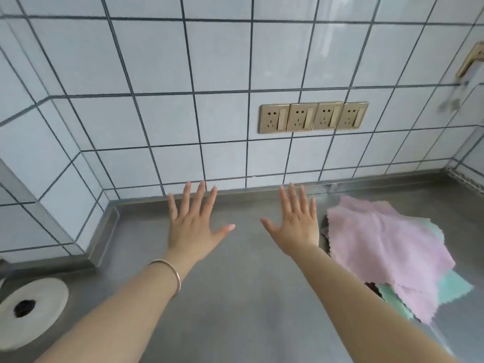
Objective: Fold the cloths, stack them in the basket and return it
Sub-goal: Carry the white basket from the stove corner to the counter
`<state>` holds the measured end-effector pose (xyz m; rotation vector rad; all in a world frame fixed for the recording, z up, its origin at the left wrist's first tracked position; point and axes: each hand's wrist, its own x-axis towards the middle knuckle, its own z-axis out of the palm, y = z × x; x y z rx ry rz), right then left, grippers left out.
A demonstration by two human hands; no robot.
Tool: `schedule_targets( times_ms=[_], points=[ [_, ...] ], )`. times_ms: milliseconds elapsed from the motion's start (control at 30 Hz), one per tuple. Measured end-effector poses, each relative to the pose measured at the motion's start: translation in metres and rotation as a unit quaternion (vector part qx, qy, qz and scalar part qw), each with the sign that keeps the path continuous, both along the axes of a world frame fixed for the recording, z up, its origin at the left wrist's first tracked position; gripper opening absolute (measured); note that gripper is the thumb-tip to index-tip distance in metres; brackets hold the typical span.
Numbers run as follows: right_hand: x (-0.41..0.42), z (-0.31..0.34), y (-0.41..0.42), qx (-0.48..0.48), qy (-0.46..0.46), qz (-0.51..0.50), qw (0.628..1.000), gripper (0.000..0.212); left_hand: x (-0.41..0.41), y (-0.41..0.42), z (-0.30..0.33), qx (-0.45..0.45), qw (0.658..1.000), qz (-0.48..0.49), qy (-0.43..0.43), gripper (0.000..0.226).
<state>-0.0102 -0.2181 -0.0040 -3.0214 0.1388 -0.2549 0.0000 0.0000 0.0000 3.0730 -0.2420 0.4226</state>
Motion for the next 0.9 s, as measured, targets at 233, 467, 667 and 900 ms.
schedule_targets(
  times_ms=[233,467,667,900],
  points=[
    [-0.064,-0.043,0.033,0.022,0.027,-0.151,0.988,0.084,0.009,0.01,-0.03,0.035,0.983,-0.181,0.022,0.097],
    [-0.198,-0.042,0.077,0.032,0.019,-0.335,0.942,0.082,-0.054,-0.001,-0.037,0.058,0.924,-0.376,0.033,0.095],
    [-0.357,-0.033,0.102,0.033,-0.011,-0.501,0.865,0.084,-0.169,-0.039,-0.044,0.043,0.841,-0.537,0.043,0.096],
    [-0.564,-0.025,0.179,0.032,-0.042,-0.662,0.748,0.085,-0.366,-0.046,-0.034,0.055,0.702,-0.71,0.008,0.096]
  ],
)
